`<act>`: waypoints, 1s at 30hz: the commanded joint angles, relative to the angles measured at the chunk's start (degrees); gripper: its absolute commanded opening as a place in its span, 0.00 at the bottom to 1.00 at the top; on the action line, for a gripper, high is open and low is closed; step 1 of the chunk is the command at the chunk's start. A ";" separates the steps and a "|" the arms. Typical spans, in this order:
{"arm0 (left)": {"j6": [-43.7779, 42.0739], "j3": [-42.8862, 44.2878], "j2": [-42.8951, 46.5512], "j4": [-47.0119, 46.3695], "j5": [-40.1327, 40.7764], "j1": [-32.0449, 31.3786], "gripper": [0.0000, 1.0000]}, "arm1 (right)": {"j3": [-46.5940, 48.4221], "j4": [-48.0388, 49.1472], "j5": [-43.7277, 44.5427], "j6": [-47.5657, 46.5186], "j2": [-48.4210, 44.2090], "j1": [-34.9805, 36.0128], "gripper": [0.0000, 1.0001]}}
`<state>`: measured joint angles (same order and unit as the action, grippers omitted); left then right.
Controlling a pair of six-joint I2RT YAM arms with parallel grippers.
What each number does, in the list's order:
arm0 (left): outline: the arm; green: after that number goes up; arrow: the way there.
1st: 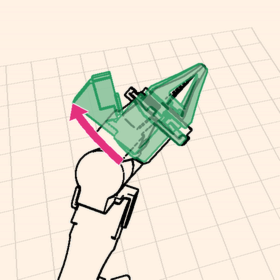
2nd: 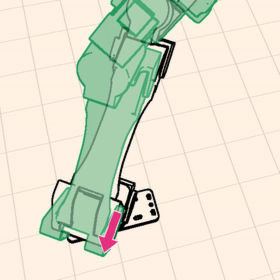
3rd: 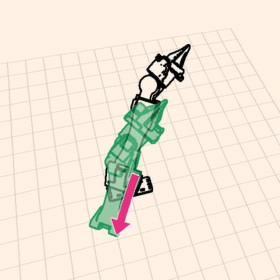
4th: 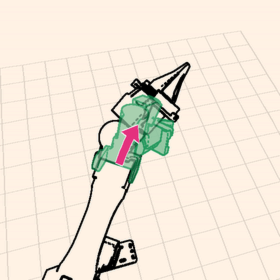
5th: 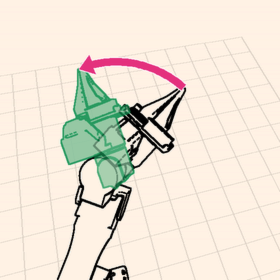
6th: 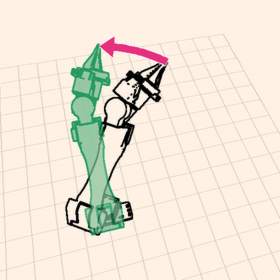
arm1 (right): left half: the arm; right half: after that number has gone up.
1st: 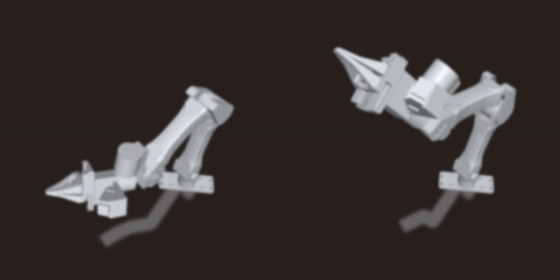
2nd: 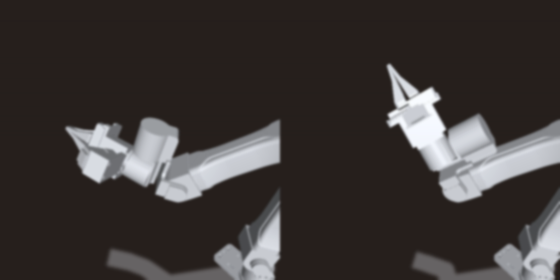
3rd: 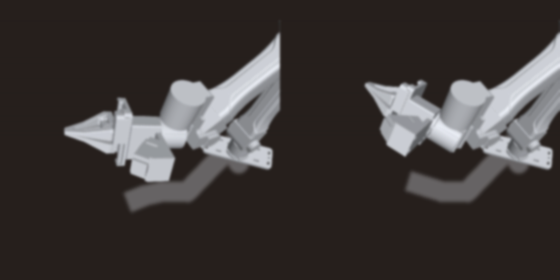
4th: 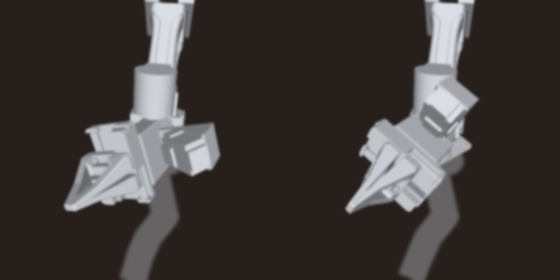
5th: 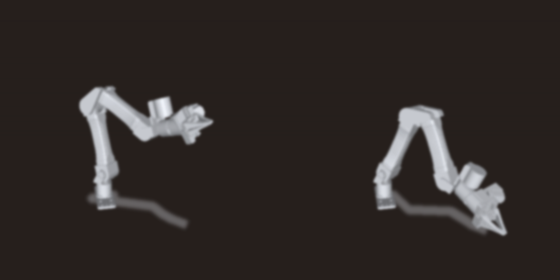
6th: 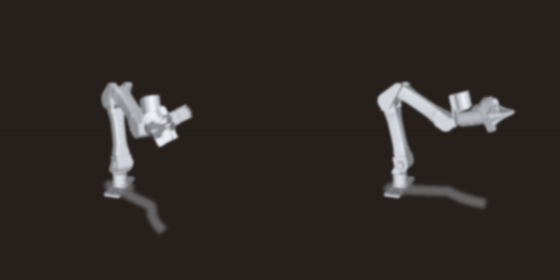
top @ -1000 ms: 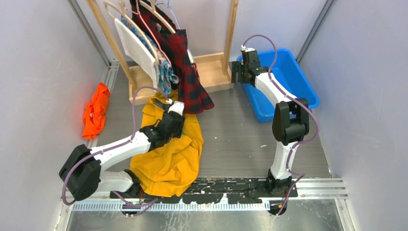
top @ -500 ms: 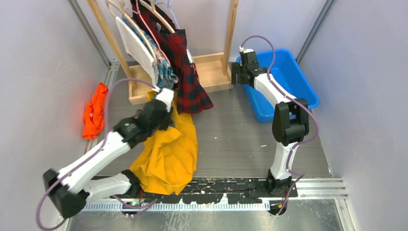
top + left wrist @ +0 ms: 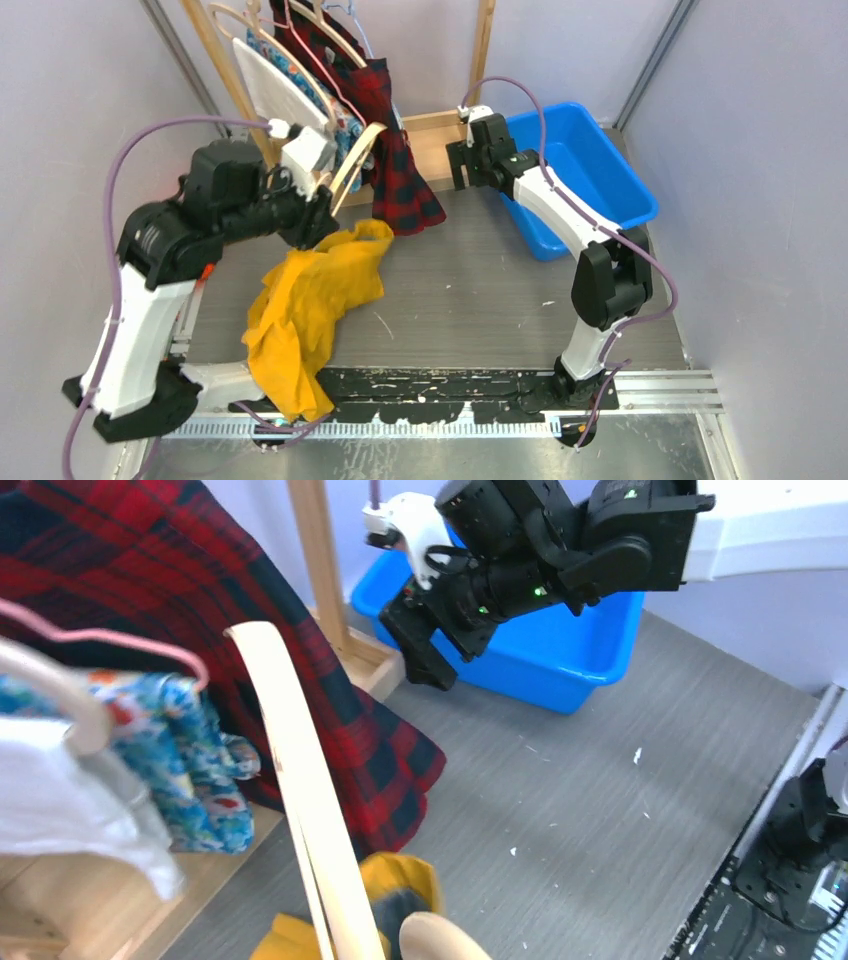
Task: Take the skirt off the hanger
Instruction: Pick up the hanger at the center of the board.
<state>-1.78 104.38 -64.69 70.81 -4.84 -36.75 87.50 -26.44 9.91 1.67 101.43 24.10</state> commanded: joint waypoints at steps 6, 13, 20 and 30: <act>-10.87 14.02 -12.67 -5.18 -12.79 3.33 0.00 | 10.85 -3.60 -2.44 -1.05 -8.55 2.12 0.84; -12.27 15.99 -17.58 -10.73 -12.21 3.95 0.00 | 9.84 -7.86 -12.03 0.73 -12.60 2.87 0.84; -10.59 12.70 -17.44 -11.83 -10.02 4.65 0.00 | -2.69 -10.08 -21.78 0.83 -16.33 6.24 0.85; -7.88 4.85 -14.09 -11.49 -4.30 5.79 0.00 | -11.23 -11.92 -26.77 1.59 -10.97 16.19 0.90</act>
<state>-10.96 111.20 -82.11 61.98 -11.31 -31.64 78.54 -38.00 -13.78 2.46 90.41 36.97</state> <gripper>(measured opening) 0.414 0.886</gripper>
